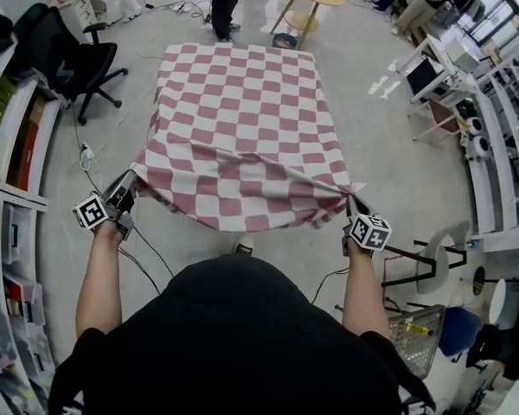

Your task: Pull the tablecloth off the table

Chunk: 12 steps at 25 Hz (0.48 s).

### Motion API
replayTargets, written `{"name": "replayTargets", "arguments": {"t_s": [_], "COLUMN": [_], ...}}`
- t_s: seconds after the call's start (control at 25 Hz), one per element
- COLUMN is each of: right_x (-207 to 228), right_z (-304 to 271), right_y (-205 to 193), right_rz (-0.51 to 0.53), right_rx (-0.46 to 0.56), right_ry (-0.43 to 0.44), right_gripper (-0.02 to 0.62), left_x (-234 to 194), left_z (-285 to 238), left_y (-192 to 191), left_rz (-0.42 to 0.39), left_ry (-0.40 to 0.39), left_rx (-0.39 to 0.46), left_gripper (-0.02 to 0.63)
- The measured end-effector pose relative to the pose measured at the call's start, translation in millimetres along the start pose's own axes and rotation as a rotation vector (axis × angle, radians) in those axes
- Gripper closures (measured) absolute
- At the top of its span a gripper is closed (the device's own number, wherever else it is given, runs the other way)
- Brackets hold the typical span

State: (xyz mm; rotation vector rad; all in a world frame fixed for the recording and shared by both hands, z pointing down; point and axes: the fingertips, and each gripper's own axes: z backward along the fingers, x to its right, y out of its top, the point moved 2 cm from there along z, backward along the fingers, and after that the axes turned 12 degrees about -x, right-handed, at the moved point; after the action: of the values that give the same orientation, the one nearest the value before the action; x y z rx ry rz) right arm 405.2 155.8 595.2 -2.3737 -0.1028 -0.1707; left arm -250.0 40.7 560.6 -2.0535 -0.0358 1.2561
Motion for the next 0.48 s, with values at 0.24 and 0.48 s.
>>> {"name": "replayTargets", "arguments": {"t_s": [0.24, 0.48], "right_x": [10.8, -67.7], "right_z": [81.7, 114.1], "right_y": [-17.5, -46.6], "right_rz": [0.005, 0.022], "right_rx": [0.082, 0.188], "right_ry": [-0.015, -0.035], "right_gripper": [0.568, 0.568], "left_x": [71.6, 57.6], "left_z": [28.7, 95.6], "left_y": [-30.3, -24.2], "left_rz": [-0.045, -0.054], "left_ry": [-0.068, -0.200], "left_rx": [0.017, 0.090], "left_gripper": [0.586, 0.586]}}
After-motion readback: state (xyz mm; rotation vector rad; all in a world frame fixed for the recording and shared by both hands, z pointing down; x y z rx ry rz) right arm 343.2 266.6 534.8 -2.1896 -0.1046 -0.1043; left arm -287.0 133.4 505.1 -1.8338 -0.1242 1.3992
